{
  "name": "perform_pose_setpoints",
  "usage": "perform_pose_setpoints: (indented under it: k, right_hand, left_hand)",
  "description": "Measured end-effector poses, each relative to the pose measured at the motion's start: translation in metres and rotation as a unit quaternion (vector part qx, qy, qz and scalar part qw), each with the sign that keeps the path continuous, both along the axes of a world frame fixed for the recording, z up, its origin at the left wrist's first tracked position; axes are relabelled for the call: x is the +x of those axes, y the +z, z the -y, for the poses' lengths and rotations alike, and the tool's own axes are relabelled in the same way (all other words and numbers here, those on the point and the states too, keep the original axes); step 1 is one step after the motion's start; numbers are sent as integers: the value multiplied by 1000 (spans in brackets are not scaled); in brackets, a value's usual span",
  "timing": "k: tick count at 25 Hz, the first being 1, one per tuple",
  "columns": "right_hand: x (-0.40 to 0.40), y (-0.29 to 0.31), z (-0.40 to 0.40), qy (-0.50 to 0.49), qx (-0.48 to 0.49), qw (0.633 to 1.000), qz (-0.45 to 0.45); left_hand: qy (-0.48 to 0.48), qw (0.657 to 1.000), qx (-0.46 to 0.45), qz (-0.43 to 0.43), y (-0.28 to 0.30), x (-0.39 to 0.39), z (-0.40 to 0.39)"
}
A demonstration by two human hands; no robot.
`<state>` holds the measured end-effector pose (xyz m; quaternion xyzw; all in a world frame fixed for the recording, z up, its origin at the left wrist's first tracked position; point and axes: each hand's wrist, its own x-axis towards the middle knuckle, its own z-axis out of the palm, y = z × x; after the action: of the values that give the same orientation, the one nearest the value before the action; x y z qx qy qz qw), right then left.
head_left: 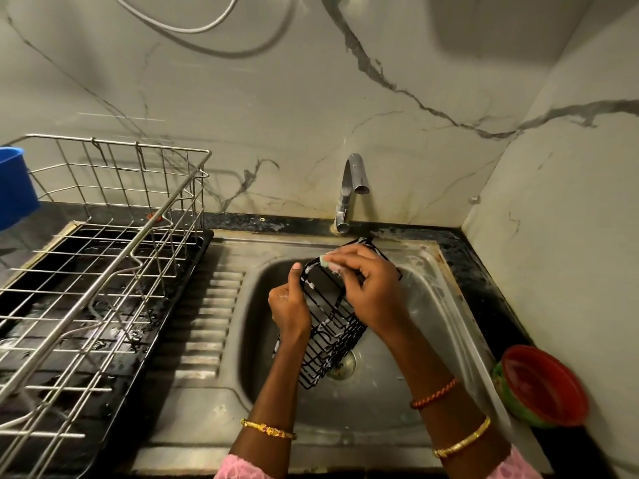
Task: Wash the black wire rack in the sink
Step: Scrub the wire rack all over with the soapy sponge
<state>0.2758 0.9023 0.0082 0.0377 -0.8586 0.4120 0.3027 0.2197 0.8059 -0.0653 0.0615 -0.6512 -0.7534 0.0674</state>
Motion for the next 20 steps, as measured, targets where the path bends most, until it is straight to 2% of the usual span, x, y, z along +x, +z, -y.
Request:
perform_pose_setpoints:
  k: [3, 8, 11, 14, 16, 18, 20]
  right_hand:
    - [-2, 2, -4, 36, 27, 999, -13]
    - [-30, 13, -43, -101, 4, 992, 80]
    - [-46, 9, -53, -178, -43, 973, 141]
    - [-57, 3, -58, -226, -83, 954, 180]
    - [-57, 0, -57, -244, -106, 949, 167]
    - [-50, -3, -49, -262, -119, 951, 116]
    - [-41, -8, -37, -248, -87, 963, 62]
  left_hand:
    - [-13, 1000, 5, -19, -4, 0, 3]
    - [-28, 997, 41, -52, -3, 0, 6]
    - [-32, 998, 31, -45, -8, 0, 7]
    - [-19, 997, 60, -35, -9, 0, 10]
    - [-14, 997, 62, -39, -8, -2, 9]
    - [-2, 998, 58, -37, -10, -4, 7]
    - [0, 999, 44, -31, -12, -6, 7]
